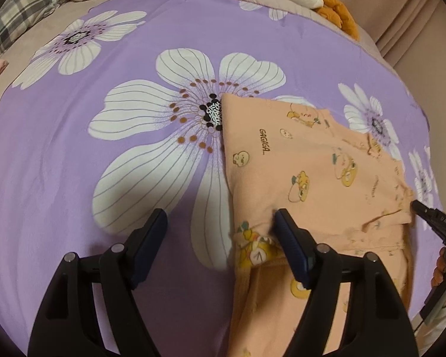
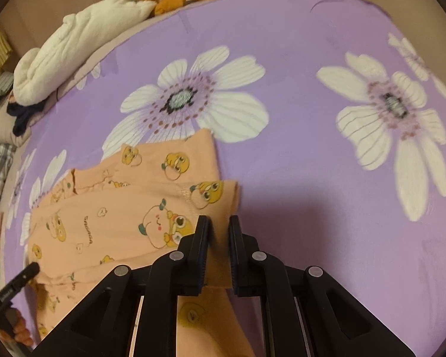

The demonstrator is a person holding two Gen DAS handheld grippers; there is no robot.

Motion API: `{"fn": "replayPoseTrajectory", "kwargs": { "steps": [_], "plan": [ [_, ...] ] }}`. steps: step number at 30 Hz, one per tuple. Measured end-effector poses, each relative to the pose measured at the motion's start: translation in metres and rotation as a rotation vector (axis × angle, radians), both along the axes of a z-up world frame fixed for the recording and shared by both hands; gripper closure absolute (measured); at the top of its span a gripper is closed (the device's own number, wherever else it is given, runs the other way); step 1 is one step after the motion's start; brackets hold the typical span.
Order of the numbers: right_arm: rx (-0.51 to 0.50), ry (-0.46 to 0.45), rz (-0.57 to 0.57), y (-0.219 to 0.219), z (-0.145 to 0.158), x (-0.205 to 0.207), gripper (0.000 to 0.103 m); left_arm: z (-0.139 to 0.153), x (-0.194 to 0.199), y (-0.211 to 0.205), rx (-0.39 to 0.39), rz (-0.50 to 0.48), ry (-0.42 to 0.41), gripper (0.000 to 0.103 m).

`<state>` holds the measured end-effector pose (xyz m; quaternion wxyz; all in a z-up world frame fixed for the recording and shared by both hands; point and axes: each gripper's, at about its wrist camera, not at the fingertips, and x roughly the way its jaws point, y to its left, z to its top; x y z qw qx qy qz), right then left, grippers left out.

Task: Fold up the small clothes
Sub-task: 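Press the folded side flat with the right gripper and release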

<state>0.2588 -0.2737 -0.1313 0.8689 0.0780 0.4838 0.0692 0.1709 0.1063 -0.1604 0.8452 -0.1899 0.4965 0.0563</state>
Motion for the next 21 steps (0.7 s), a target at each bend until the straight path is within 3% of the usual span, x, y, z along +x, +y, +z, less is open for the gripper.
{"fn": "replayPoseTrajectory", "kwargs": {
  "steps": [4,6,8,10,15,17,21],
  "plan": [
    [-0.007,-0.040,-0.009,-0.011,0.017,-0.016,0.093,0.019,-0.023,-0.002,-0.028,-0.020,-0.041,0.027],
    [0.012,-0.057,-0.004,-0.017,0.025,-0.028,0.082,0.029,-0.039,-0.005,-0.028,-0.022,-0.066,0.019],
    [0.021,-0.076,-0.002,-0.020,0.032,-0.041,0.055,0.036,-0.053,-0.007,-0.035,-0.013,-0.089,0.014],
    [0.034,-0.097,0.016,-0.021,0.039,-0.056,0.048,0.042,-0.072,-0.011,-0.061,-0.025,-0.111,0.012],
    [0.039,-0.125,0.077,-0.017,0.045,-0.090,0.041,0.050,-0.110,-0.020,-0.098,-0.049,-0.141,0.006],
    [0.048,-0.137,0.085,-0.016,0.045,-0.105,0.032,0.052,-0.121,-0.024,-0.107,-0.058,-0.150,0.004],
    [0.083,-0.109,0.071,-0.016,0.032,-0.125,0.029,0.040,-0.141,-0.033,-0.138,-0.071,-0.145,0.002]
  ]
}}
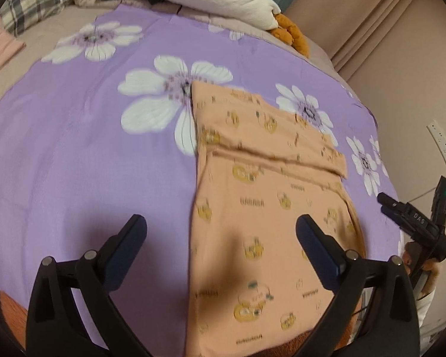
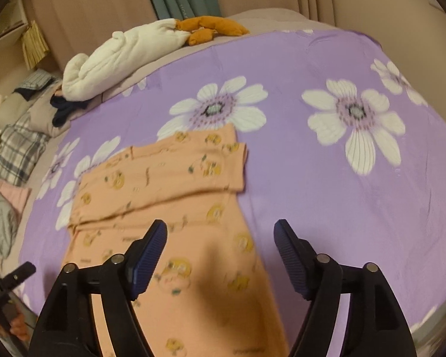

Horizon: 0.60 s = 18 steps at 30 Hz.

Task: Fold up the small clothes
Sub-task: 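Press the folded side flat with the right gripper and release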

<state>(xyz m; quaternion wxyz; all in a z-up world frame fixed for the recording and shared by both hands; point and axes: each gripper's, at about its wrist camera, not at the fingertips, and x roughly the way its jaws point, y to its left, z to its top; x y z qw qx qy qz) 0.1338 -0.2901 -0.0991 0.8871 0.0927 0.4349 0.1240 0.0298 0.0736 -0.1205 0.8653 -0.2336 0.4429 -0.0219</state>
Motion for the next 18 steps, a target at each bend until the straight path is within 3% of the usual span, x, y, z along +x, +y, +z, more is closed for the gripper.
{"fn": "replayPoseTrajectory", "kwargs": {
  "steps": [6,13,15,16,17,18],
  "plan": [
    [-0.057,0.075,-0.009,-0.001,-0.032,-0.024,0.029,-0.033,-0.015,-0.008,-0.035,-0.015,0.111,0.006],
    [-0.033,0.165,-0.019,-0.025,-0.057,-0.056,0.029,-0.045,-0.024,-0.018,-0.067,-0.044,0.119,0.016],
    [-0.028,0.179,-0.023,-0.027,-0.063,-0.061,0.029,-0.048,-0.022,-0.022,-0.062,-0.051,0.123,0.025],
    [-0.025,0.187,-0.018,-0.027,-0.065,-0.063,0.036,-0.049,-0.021,-0.023,-0.060,-0.055,0.122,0.028],
    [-0.023,0.190,-0.013,-0.027,-0.067,-0.064,0.044,-0.049,-0.021,-0.024,-0.061,-0.059,0.121,0.037],
    [-0.026,0.188,-0.011,-0.026,-0.068,-0.064,0.045,-0.050,-0.020,-0.025,-0.069,-0.066,0.122,0.052]
  ]
}}
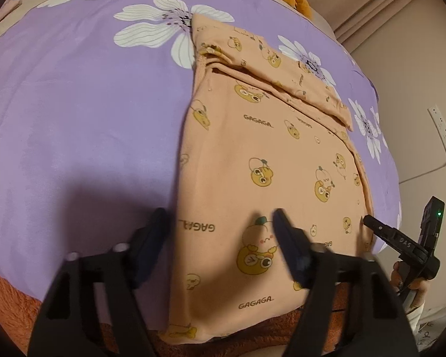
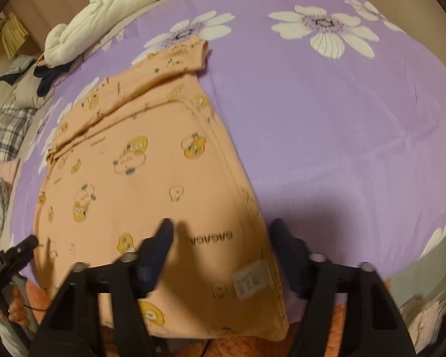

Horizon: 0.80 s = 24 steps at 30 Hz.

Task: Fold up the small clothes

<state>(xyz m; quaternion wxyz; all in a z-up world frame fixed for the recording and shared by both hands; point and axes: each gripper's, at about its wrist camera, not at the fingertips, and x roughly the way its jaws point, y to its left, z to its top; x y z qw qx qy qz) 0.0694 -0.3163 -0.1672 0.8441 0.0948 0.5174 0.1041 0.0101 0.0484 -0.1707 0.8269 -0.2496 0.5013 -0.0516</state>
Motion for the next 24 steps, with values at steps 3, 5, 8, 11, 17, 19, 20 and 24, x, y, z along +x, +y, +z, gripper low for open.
{"fn": "replayPoseTrajectory", "kwargs": {
  "steps": [3,5,8,11,17,19,20,24],
  "plan": [
    [-0.013,-0.008,0.018,0.005,-0.003,0.000,0.070,-0.007,0.004,-0.001,-0.049,-0.015,0.027,0.094],
    [-0.006,-0.012,0.038,0.008,-0.003,0.002,0.093,-0.007,0.003,0.000,-0.060,0.003,0.028,0.095],
    [0.005,-0.038,0.054,0.010,0.007,0.003,0.097,0.006,0.001,0.001,-0.061,0.009,0.003,0.096],
    [0.092,-0.095,0.072,0.004,0.030,0.004,0.097,0.026,0.002,0.006,-0.094,0.013,-0.043,0.097],
    [0.148,-0.237,0.054,-0.003,0.071,0.020,0.097,0.066,0.019,0.020,-0.062,0.034,-0.172,0.096],
    [0.134,-0.268,0.034,-0.003,0.076,0.032,0.097,0.069,0.032,0.025,-0.043,0.040,-0.188,0.096],
    [0.138,-0.271,0.026,-0.003,0.076,0.038,0.097,0.067,0.038,0.028,-0.041,0.043,-0.188,0.096],
    [0.142,-0.235,0.003,0.000,0.061,0.065,0.097,0.050,0.065,0.034,0.015,0.059,-0.145,0.096]
  ]
}}
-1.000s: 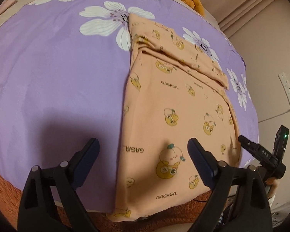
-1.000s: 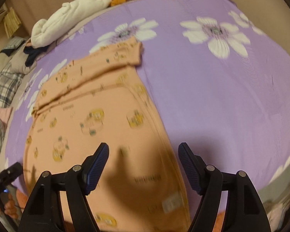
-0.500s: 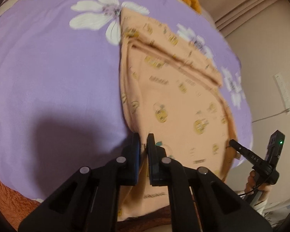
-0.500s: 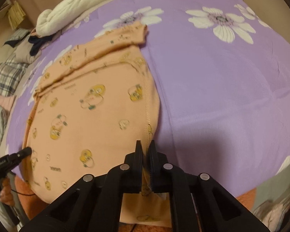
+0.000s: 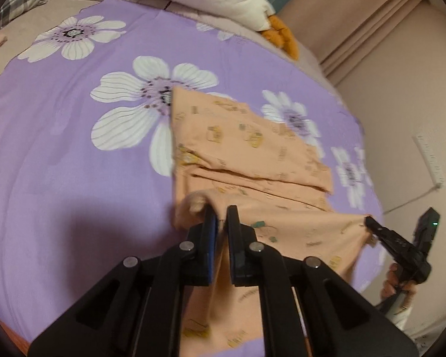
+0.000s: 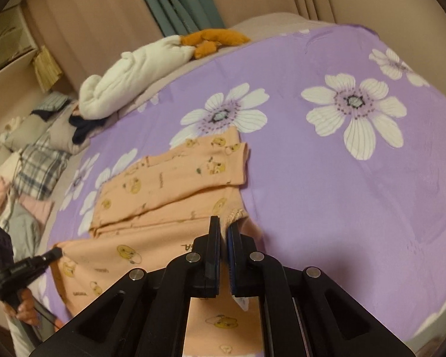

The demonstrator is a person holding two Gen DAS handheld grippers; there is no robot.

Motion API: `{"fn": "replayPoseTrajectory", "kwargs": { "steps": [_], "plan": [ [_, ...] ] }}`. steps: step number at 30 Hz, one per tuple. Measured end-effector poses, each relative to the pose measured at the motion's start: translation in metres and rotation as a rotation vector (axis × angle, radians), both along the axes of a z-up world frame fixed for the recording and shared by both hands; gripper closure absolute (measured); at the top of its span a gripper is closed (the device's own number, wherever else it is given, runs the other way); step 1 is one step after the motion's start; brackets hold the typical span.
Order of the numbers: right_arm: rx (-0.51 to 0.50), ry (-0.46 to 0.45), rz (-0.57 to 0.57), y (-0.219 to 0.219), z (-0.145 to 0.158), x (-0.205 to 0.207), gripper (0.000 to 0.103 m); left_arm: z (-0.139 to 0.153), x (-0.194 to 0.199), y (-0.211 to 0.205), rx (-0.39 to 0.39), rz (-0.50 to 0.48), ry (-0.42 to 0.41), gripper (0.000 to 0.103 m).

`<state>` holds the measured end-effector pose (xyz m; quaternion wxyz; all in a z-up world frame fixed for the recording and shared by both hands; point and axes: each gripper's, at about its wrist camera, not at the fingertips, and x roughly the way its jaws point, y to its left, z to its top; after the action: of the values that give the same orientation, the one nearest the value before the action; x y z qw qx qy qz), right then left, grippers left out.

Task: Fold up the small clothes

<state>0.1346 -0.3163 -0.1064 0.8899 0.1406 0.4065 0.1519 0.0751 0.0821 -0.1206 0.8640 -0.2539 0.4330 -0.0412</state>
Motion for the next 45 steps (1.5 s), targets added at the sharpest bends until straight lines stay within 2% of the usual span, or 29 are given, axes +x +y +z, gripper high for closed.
{"fn": "replayPoseTrajectory", "kwargs": {
  "steps": [2,3,6,11,17,20,22,24,26,30,33,38,45],
  "plan": [
    [-0.048,0.014,-0.019,0.005,-0.010,0.010,0.097,-0.008,0.010,0.002,0.072,0.029,0.013,0.097],
    [-0.072,0.028,-0.027,0.008,-0.016,0.016,0.097,-0.016,0.017,0.006,0.075,0.036,0.036,0.101],
    [-0.050,0.092,-0.032,0.008,-0.033,0.029,0.097,-0.035,0.029,0.015,0.014,0.044,0.086,0.100],
    [-0.064,0.134,-0.058,0.009,-0.047,0.036,0.097,-0.052,0.033,0.019,0.026,0.050,0.125,0.100],
    [-0.071,0.158,-0.069,0.007,-0.051,0.038,0.097,-0.049,0.030,0.023,0.013,0.051,0.133,0.100],
    [-0.092,0.157,-0.072,0.006,-0.046,0.034,0.097,-0.041,0.022,0.021,0.009,0.034,0.120,0.095],
    [-0.092,0.158,-0.072,0.003,-0.041,0.031,0.095,-0.033,0.013,0.018,0.010,0.014,0.106,0.088],
    [-0.106,0.154,-0.081,-0.001,-0.037,0.025,0.082,-0.026,0.004,0.017,0.003,0.006,0.092,0.061],
    [-0.112,0.136,-0.092,-0.005,-0.031,0.018,0.057,-0.021,-0.008,0.017,-0.018,0.008,0.077,0.052],
    [-0.092,0.131,-0.087,-0.017,-0.026,0.000,0.053,-0.019,-0.026,0.011,-0.052,-0.020,0.077,0.042],
    [-0.081,0.152,-0.074,-0.023,-0.029,-0.013,0.053,-0.024,-0.039,0.006,-0.059,-0.033,0.089,0.039],
    [-0.075,0.209,-0.066,-0.031,-0.042,-0.035,0.053,-0.036,-0.053,-0.001,-0.089,-0.057,0.129,0.039],
    [-0.062,0.255,-0.039,-0.032,-0.054,-0.057,0.053,-0.046,-0.066,-0.011,-0.130,-0.087,0.141,0.041]
  ]
}}
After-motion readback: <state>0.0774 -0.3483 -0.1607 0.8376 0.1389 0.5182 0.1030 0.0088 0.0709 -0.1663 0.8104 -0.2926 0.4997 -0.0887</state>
